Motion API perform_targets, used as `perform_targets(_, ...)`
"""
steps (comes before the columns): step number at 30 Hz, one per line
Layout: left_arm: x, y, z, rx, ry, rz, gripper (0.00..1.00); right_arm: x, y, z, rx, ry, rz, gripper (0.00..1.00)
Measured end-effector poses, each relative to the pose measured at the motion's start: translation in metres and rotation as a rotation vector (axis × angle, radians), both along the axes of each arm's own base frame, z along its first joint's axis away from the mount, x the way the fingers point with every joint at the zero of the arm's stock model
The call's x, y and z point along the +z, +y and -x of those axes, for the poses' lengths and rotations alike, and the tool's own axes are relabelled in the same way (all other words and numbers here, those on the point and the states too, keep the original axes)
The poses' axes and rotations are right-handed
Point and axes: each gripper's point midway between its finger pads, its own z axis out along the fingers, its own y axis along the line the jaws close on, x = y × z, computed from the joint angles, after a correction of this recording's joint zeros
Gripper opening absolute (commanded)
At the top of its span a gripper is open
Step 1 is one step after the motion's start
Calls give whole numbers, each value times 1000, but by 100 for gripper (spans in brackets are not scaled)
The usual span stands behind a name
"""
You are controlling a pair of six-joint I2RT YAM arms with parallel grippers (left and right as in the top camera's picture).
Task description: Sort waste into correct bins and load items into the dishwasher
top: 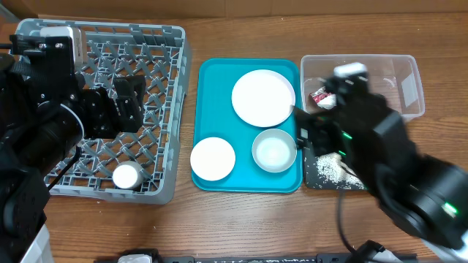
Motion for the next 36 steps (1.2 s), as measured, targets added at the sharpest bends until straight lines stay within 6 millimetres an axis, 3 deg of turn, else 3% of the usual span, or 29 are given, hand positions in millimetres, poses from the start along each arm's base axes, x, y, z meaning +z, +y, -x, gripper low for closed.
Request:
perform_targets(8, 0, 0, 0, 0, 0, 0, 100, 41, -81, 43, -184, -162, -88, 100)
perform_targets(12, 0, 0, 0, 0, 0, 0, 100, 48, -117, 47, -318, -279, -135, 100)
perform_targets(15, 0, 0, 0, 0, 0, 0, 100, 42, -128, 43, -331, -369, -133, 100)
perform_targets(18, 0, 1, 0, 3, 0, -2, 100, 20, -133, 39, -311, -409, -99, 100)
perform_targets(24, 0, 1, 0, 3, 0, -2, 100, -58, -127, 30, -237, -400, -83, 100)
perform_targets(31, 0, 1, 0, 3, 0, -2, 100, -124, -122, 21, -187, -473, -105, 100)
perform_targets(36, 0, 1, 0, 3, 0, -2, 100, -153, -120, 19, -173, -495, -111, 100)
